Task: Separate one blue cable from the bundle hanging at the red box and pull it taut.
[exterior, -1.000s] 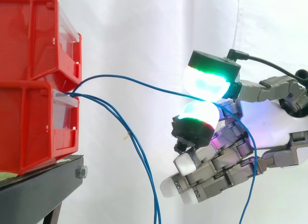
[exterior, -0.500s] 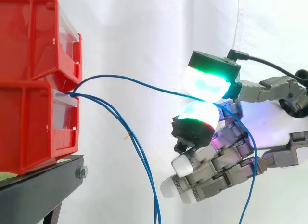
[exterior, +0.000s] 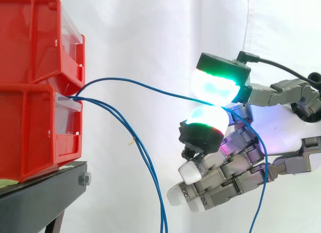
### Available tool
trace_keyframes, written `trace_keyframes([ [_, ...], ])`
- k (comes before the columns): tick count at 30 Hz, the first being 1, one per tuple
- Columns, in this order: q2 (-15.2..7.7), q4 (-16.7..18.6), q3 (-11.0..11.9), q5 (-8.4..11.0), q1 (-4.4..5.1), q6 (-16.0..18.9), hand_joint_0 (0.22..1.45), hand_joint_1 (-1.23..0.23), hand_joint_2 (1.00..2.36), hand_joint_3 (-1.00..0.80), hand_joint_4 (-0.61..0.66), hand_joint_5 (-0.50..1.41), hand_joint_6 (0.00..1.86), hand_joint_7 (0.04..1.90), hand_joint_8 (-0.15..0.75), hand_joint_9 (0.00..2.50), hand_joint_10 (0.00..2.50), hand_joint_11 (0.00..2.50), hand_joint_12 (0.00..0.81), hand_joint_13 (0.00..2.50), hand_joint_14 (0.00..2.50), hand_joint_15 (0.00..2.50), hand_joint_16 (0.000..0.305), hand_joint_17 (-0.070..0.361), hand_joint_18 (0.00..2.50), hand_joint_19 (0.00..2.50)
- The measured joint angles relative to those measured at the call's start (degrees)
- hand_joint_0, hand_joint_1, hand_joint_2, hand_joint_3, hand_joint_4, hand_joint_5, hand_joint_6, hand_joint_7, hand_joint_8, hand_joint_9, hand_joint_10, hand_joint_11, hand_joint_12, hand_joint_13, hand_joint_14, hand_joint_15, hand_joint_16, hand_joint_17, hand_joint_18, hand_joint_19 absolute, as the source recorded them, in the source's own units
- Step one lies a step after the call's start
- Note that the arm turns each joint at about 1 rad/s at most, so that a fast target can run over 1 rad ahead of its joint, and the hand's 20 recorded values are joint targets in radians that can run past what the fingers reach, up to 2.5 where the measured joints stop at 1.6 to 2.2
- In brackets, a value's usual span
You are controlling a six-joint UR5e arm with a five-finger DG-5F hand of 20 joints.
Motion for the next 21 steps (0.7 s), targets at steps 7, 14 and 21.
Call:
trace_keyframes([
  [7, 0.0, 0.0, 0.0, 0.00, -0.01, 0.0, 0.78, -0.70, 1.01, -0.41, 0.09, -0.23, 0.97, 1.55, 0.410, 0.82, 0.01, 0.31, 0.292, 0.46, 0.00, 0.01, 0.024, 0.053, 0.17, 0.00],
  [14, 0.0, 0.0, 0.0, 0.00, -0.01, 0.0, 0.78, -0.70, 1.01, -0.41, 0.09, -0.24, 0.97, 1.54, 0.427, 0.80, 0.01, 0.29, 0.292, 0.46, 0.00, 0.00, 0.024, 0.054, 0.17, 0.00],
  [21, 0.0, 0.0, 0.0, 0.00, -0.01, 0.0, 0.78, -0.70, 1.00, -0.42, 0.09, -0.24, 0.97, 1.55, 0.428, 0.76, 0.01, 0.28, 0.291, 0.43, 0.00, 0.00, 0.024, 0.055, 0.15, 0.00],
])
